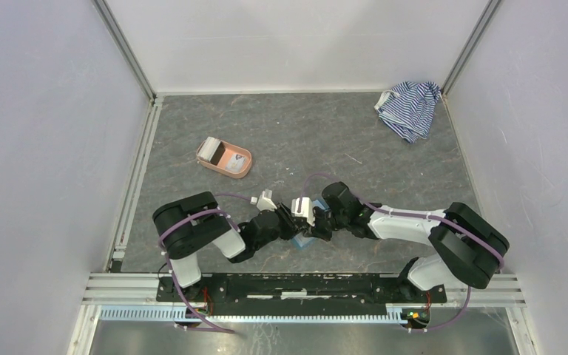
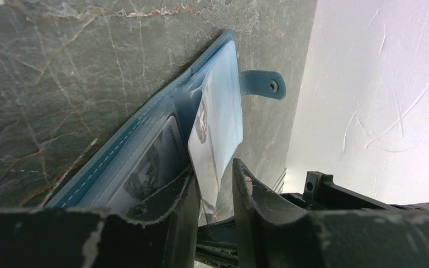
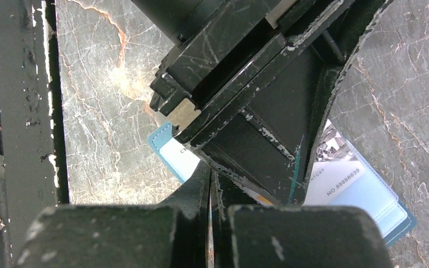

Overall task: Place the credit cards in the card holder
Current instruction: Insert the credit card into the card holder.

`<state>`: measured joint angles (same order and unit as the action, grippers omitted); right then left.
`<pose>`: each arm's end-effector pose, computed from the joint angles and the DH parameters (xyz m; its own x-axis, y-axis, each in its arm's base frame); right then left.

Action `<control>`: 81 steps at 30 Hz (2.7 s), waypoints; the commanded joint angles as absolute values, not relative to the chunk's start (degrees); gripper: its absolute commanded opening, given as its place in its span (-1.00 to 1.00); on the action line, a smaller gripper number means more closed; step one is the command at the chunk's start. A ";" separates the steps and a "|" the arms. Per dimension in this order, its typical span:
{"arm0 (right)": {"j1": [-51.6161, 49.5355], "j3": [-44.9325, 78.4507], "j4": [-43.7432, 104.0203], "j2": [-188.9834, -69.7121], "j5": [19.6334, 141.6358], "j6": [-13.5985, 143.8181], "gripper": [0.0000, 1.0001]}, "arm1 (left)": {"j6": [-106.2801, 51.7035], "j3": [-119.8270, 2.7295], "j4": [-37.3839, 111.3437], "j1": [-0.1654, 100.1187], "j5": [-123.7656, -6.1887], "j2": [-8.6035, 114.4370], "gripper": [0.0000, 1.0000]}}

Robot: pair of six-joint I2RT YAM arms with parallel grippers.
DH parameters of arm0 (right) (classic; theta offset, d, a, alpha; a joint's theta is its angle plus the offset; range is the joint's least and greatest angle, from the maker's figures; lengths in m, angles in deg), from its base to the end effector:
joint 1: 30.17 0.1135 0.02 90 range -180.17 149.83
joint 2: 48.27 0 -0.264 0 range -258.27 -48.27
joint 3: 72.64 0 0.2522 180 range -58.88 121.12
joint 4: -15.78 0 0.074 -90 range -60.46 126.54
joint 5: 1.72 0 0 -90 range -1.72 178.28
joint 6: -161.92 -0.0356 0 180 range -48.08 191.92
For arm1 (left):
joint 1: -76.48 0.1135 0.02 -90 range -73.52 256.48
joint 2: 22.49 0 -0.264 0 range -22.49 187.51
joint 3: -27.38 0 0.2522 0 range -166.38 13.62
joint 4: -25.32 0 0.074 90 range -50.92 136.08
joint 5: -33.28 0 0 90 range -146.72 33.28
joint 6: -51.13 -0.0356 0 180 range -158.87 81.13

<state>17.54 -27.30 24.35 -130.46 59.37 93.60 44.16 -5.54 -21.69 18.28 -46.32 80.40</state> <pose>0.1621 0.2037 0.1489 -0.1218 -0.6145 -0.7795 -0.9910 0.1195 0.0607 0.1454 -0.2224 0.0914 -0.7678 -0.6145 -0.1816 -0.1132 0.4091 -0.9054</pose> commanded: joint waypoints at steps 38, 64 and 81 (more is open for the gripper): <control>13.86 -21.50 29.44 -131.39 59.75 94.71 -1.00 | 37.69 -4.86 -1.06 18.23 -46.53 71.04 -0.28; 0.94 -18.47 35.14 -129.00 48.28 95.06 -0.93 | 33.64 -11.42 4.25 20.10 -47.93 74.22 -0.26; -0.97 -18.02 35.59 -129.54 48.72 94.53 -0.93 | 31.96 -14.45 3.63 21.46 -49.64 75.87 -0.26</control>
<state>-0.26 -20.40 36.18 -128.93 49.25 95.15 36.44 -14.02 0.04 20.93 -50.08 74.65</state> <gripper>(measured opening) 0.036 0.365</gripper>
